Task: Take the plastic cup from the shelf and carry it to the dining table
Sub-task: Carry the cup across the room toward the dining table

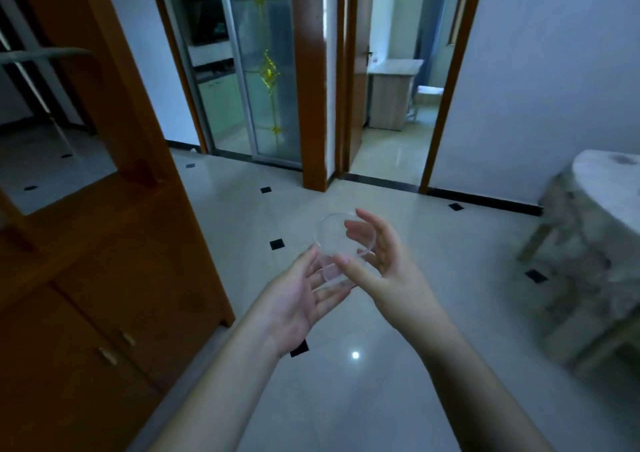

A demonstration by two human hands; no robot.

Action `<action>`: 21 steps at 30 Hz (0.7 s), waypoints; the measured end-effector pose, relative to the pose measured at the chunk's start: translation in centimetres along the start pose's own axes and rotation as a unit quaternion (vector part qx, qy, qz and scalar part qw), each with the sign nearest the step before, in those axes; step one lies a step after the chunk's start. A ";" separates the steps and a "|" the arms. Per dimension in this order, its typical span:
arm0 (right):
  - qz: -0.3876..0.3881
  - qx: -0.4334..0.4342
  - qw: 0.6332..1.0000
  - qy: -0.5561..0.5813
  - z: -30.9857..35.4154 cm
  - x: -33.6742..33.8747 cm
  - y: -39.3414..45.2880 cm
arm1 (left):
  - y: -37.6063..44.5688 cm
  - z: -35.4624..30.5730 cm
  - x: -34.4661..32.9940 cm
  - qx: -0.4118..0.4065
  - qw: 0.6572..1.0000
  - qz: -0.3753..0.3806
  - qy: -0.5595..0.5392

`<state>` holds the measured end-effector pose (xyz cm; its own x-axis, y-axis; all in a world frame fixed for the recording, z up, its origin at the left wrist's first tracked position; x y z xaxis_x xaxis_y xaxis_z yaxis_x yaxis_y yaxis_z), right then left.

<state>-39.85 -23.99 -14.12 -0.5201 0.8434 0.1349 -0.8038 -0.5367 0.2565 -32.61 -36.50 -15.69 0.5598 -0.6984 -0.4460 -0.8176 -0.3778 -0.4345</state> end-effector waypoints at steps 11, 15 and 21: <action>-0.145 -0.016 0.985 -0.094 -0.7 4.0 2.9 | 7.6 0.2 -4.3 0.037 0.983 0.180 -0.006; -0.229 -0.022 0.965 -0.122 -1.4 7.0 1.7 | 8.8 1.9 -7.8 0.060 0.969 0.236 0.033; -0.320 -0.030 0.939 -0.120 -1.1 13.2 -1.3 | 8.3 5.5 -14.9 0.106 0.947 0.294 0.070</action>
<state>-45.99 -12.15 -13.74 0.1489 0.9713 0.1855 -0.9483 0.0870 0.3054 -47.03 -25.83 -16.98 -0.0192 -0.8295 -0.5582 -0.9284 0.2220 -0.2981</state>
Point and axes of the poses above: each hand's wrist, its own y-axis towards the middle knuckle, its own x-axis out of the back of the hand, z = x × y, the point moved 2 cm from there along y, towards the middle knuckle, and after that the axes turned 6 degrees about -z, right-handed, at the moved point
